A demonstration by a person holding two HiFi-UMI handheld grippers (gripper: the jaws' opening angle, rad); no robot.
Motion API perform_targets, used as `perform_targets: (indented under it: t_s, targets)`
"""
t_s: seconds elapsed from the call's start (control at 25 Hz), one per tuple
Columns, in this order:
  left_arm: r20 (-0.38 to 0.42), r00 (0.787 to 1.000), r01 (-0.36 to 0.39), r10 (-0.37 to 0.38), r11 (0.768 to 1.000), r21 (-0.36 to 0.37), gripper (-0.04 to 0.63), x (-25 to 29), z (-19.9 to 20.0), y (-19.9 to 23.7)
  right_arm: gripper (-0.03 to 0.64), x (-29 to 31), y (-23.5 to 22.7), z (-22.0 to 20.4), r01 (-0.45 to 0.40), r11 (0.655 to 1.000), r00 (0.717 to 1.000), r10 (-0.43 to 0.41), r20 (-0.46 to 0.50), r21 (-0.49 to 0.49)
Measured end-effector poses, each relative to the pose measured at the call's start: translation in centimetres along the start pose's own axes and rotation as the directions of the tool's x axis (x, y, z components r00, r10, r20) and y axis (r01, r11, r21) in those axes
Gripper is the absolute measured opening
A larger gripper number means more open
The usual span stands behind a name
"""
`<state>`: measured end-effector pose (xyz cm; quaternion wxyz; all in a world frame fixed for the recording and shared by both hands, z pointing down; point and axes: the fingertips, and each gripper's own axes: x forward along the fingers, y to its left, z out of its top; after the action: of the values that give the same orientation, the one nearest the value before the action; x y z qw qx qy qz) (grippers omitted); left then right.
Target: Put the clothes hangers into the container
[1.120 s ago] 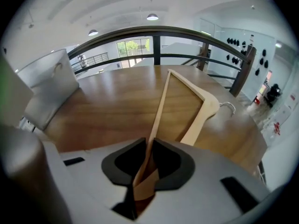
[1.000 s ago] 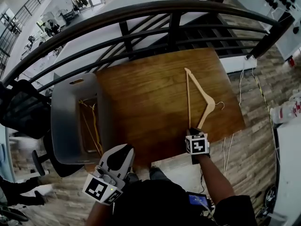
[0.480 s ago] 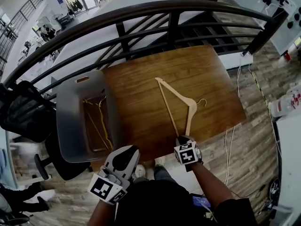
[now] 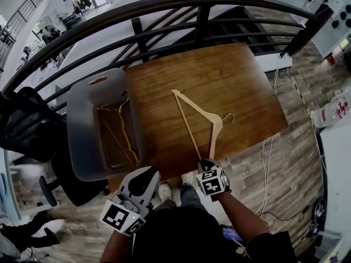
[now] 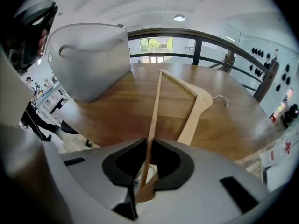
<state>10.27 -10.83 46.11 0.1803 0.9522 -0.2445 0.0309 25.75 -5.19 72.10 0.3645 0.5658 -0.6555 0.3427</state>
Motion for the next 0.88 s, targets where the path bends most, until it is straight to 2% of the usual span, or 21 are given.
perform_targets:
  t_s: [0.32,0.52,0.6,0.64,0.76,0.88]
  targets:
    - [-0.014,0.999,0.045,-0.045,0.999,-0.004,0.037,-1.3,-1.3,-0.5,0.038,-0.8,3.1,-1.9,0.001,1.0,1.0,-0.001,0.008,0.025]
    - [-0.031,0.997,0.069,-0.069,0.998,-0.014,0.037,-1.4,-1.8,-1.4,0.043,-1.3,4.5,-2.9,-0.028,0.999,0.999,0.027,0.032,0.023]
    - [-0.032,0.997,0.075,-0.075,0.997,-0.014,0.037,-1.7,-2.0,-1.4,0.072,-1.6,4.8,-2.8,-0.044,0.999,0.997,0.042,0.061,0.027]
    - [-0.029,0.997,0.076,-0.077,0.997,-0.015,0.037,-1.8,-1.9,-1.3,0.112,-2.0,4.9,-2.6,-0.052,0.998,0.995,0.049,0.081,0.029]
    - [-0.031,0.997,0.075,-0.076,0.997,-0.018,0.037,-2.0,-2.0,-1.2,0.13,-3.8,3.8,-2.0,-0.054,0.997,0.988,0.044,0.148,0.063]
    - [-0.034,0.996,0.078,-0.079,0.997,-0.023,0.037,-1.9,-2.0,-1.3,0.126,-4.5,1.1,-2.4,-0.025,0.988,0.986,-0.001,0.169,0.151]
